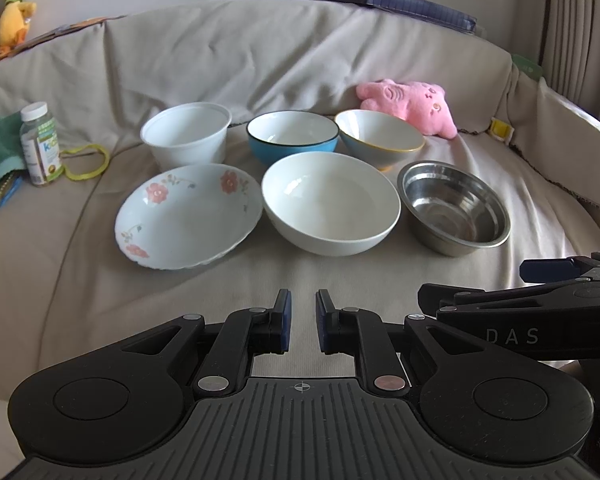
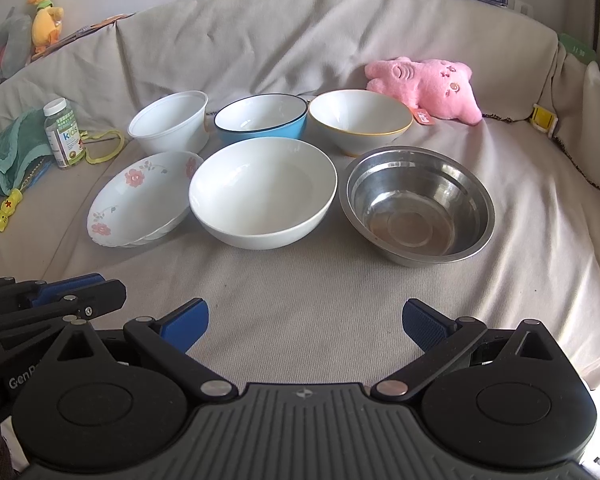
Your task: Organize plates and bowls
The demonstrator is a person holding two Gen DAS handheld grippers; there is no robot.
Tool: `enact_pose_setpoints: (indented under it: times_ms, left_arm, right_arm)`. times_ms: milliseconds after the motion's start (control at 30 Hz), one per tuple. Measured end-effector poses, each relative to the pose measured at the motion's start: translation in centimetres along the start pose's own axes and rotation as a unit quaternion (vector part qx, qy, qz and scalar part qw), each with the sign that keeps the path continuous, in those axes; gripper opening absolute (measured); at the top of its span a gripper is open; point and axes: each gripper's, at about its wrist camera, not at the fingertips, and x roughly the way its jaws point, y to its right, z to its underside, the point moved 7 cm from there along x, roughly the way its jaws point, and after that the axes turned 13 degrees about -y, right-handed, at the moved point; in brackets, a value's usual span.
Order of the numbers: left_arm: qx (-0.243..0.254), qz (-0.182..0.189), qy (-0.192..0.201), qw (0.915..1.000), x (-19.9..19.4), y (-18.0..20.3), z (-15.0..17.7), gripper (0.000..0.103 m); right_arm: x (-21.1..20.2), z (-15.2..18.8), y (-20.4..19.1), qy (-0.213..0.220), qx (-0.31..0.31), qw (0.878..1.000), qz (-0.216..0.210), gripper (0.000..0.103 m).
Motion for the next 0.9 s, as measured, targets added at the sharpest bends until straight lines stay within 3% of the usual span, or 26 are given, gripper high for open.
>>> enact_pose_setpoints:
  times_ms: [900]
  left_arm:
    - [-0.017,0.006,-0.006,0.9998,1.1,-0.7,0.4,0.016]
  right_arm:
    - [0.4,0.0,0.0,0.003,-0.003,1.000,-0.002,0.103]
